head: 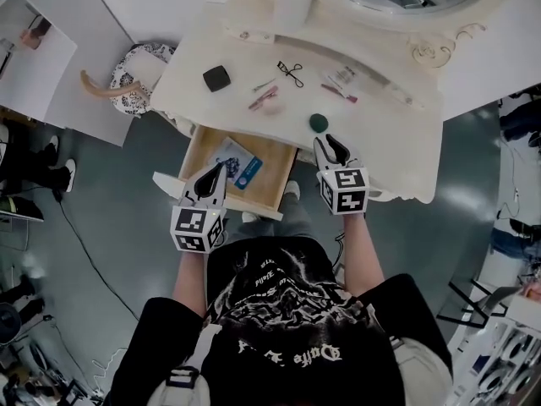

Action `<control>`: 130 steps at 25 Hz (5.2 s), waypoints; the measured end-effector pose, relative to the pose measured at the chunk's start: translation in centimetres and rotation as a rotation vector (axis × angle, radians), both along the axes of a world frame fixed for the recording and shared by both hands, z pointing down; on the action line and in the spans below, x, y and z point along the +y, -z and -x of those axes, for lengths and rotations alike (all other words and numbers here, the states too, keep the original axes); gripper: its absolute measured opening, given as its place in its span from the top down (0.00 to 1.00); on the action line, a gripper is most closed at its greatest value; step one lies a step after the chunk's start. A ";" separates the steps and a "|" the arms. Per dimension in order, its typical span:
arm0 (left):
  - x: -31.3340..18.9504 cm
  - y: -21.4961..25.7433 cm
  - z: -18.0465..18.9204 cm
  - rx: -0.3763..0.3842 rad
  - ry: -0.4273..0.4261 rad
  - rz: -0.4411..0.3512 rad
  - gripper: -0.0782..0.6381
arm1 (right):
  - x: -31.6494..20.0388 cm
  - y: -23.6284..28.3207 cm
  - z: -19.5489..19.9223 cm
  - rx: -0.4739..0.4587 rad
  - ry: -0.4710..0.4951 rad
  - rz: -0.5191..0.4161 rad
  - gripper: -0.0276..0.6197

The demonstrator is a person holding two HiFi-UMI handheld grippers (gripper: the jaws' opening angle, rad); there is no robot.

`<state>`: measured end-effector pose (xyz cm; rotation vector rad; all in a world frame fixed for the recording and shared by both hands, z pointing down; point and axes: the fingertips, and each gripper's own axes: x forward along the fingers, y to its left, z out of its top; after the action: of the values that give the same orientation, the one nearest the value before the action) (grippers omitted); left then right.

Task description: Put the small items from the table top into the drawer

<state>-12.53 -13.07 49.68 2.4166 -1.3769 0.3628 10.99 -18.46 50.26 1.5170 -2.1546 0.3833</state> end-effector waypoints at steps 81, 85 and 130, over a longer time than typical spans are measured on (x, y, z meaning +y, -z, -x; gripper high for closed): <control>0.7 -0.5 7.0 -0.035 0.265 0.035 0.87 | -1.1 -4.5 11.2 -0.012 0.360 0.224 0.90; 1.2 -0.8 7.7 -0.029 0.269 0.044 0.87 | 0.2 -6.4 12.3 -0.009 0.383 0.270 0.90; 2.1 -2.7 9.9 0.004 0.334 0.132 0.87 | -2.1 -18.1 18.6 0.135 0.354 0.471 0.89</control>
<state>-22.41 -10.93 52.43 2.0344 -1.6633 0.3496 -7.57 -20.53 68.34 0.8612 -1.9916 0.5928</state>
